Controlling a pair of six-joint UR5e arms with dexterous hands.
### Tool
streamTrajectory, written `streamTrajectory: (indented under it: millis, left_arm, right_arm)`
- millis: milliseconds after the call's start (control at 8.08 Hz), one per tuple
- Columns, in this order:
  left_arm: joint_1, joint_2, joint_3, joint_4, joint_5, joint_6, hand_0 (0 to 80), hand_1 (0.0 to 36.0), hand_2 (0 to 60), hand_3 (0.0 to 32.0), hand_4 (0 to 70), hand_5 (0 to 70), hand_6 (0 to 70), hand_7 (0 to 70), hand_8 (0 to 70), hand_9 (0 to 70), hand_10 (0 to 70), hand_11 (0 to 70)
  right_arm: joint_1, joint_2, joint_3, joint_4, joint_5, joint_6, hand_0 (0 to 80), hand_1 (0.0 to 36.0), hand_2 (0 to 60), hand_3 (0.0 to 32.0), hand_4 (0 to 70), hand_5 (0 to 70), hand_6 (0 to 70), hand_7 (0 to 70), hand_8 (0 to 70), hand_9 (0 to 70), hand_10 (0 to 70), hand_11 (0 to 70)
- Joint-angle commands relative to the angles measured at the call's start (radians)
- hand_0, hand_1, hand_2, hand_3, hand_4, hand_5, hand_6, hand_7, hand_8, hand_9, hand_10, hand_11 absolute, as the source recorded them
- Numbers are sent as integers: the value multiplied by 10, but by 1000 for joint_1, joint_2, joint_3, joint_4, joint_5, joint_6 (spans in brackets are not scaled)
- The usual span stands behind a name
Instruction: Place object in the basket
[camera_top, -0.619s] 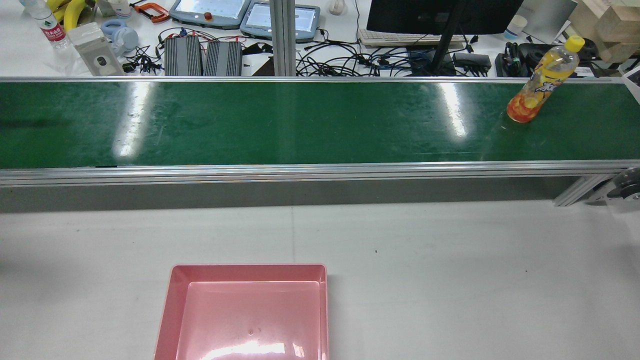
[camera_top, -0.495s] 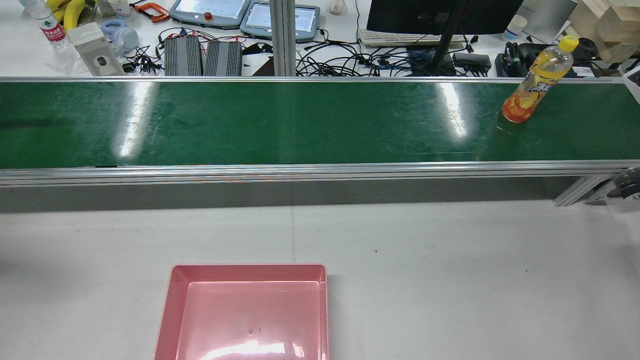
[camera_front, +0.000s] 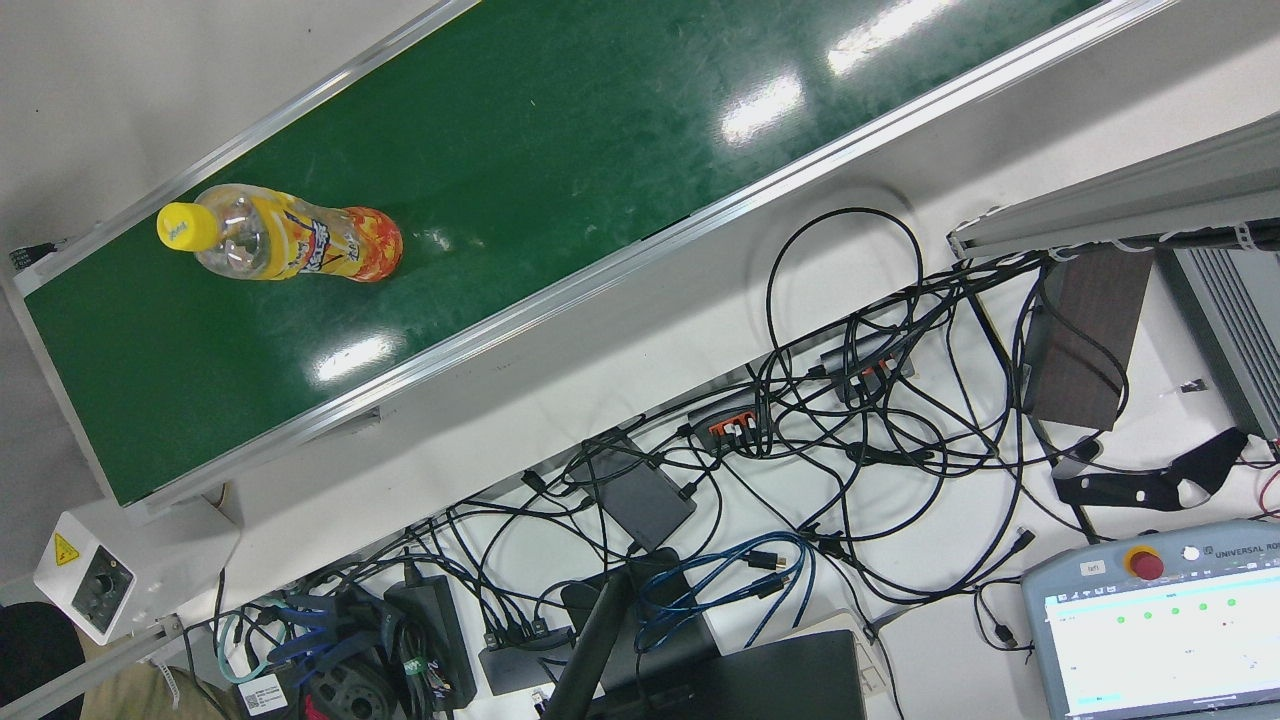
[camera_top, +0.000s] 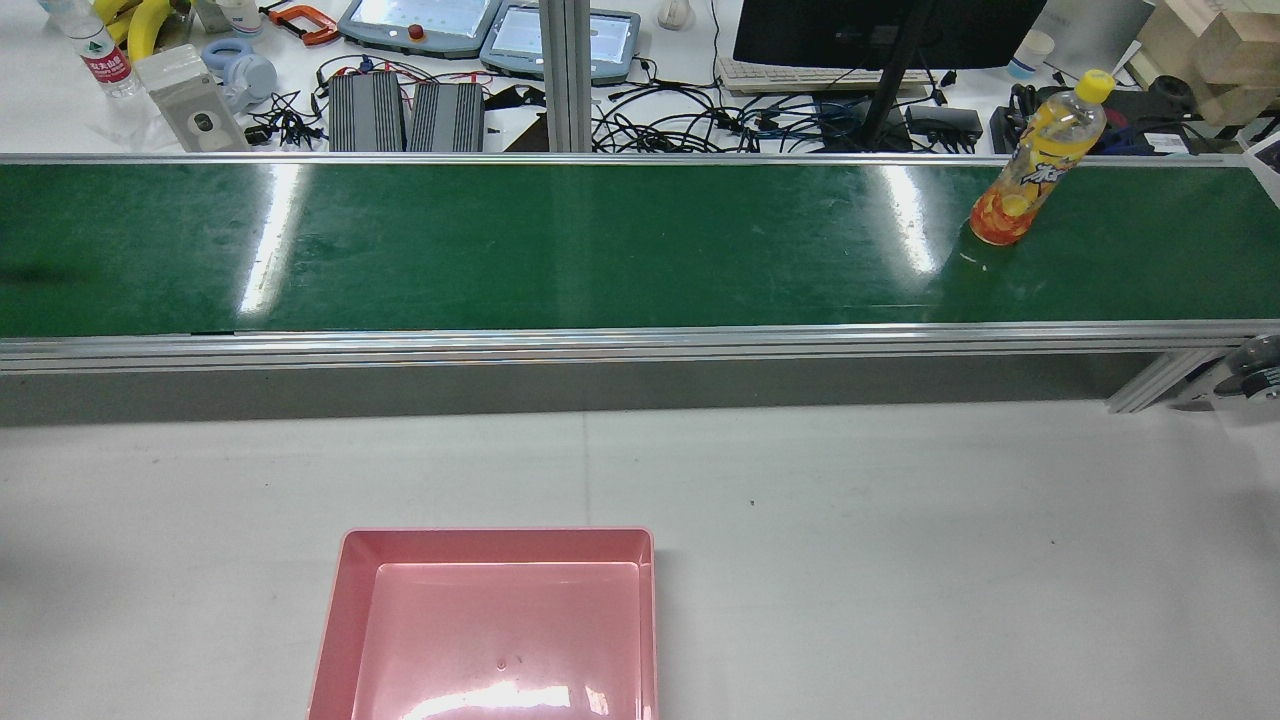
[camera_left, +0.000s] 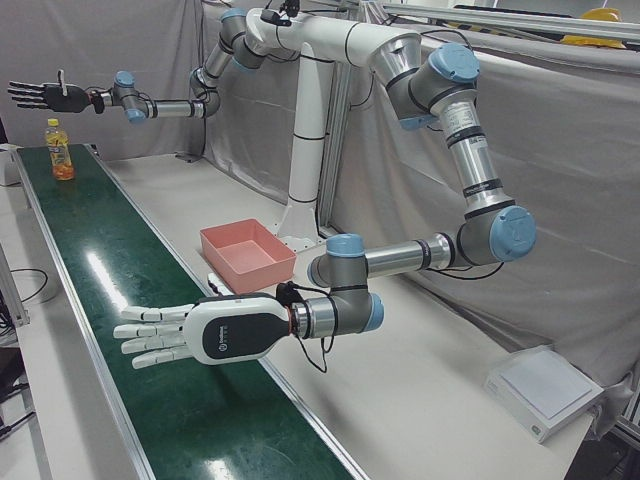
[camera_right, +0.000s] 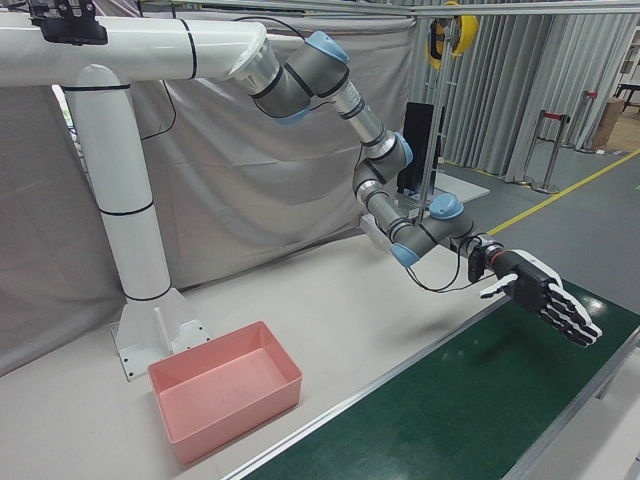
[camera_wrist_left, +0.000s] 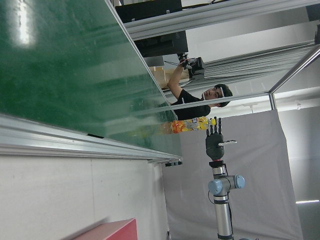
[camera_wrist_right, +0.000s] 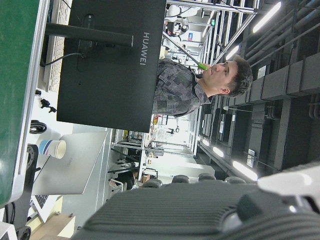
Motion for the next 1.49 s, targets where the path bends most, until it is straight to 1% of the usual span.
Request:
streamTrajectory:
  millis: [0,124,248,495,743,867,990,1114,1238,1362]
  left_arm:
    - [-1,-50,12,42,2,-3,634,194,0,16,30,154,0,70,57,18,0,18]
    - [-3,-75,12,55,2,-7,629,202,0,10,26,157,0,69,53,16,1,23]
    - [-1,-80,13,69,2,0,630,208,0,4,25,165,0,70,54,16,7,35]
    - [-1,-83,16,70,2,-1,629,220,0,0,22,166,0,74,58,22,2,28]
    - [-1,-84,13,75,2,-1,642,247,0,28,5,172,0,69,53,16,0,21]
    - [-3,-93,13,81,2,0,648,256,0,2,13,172,0,70,54,15,0,24]
    - [-1,-98,13,89,2,2,662,258,0,22,16,176,0,73,57,20,0,23]
    - [-3,-110,12,93,2,2,645,249,0,10,21,175,0,75,58,18,0,18]
    - [-3,-112,12,96,4,2,653,252,0,10,22,176,0,71,54,17,0,23]
    - [-1,-112,12,98,2,2,652,252,0,2,26,177,0,67,57,21,0,21]
  right_arm:
    - [0,0,0,0,0,0,0,0,0,0,0,0,0,0,0,0,0,0]
    - [0,0,0,0,0,0,0,0,0,0,0,0,0,0,0,0,0,0]
    - [0,0,0,0,0,0,0,0,0,0,0,0,0,0,0,0,0,0]
    - [0,0,0,0,0,0,0,0,0,0,0,0,0,0,0,0,0,0]
    - [0,0,0,0,-2,0,0,0,0,0,0,0,0,0,0,0,0,0]
    - [0,0,0,0,0,0,0,0,0,0,0,0,0,0,0,0,0,0]
    - [0,0,0,0,0,0,0,0,0,0,0,0,0,0,0,0,0,0]
    - [0,0,0,0,0,0,0,0,0,0,0,0,0,0,0,0,0,0]
    - [0,0,0,0,0,0,0,0,0,0,0,0,0,0,0,0,0,0]
    - [0,0,0,0,0,0,0,0,0,0,0,0,0,0,0,0,0,0]
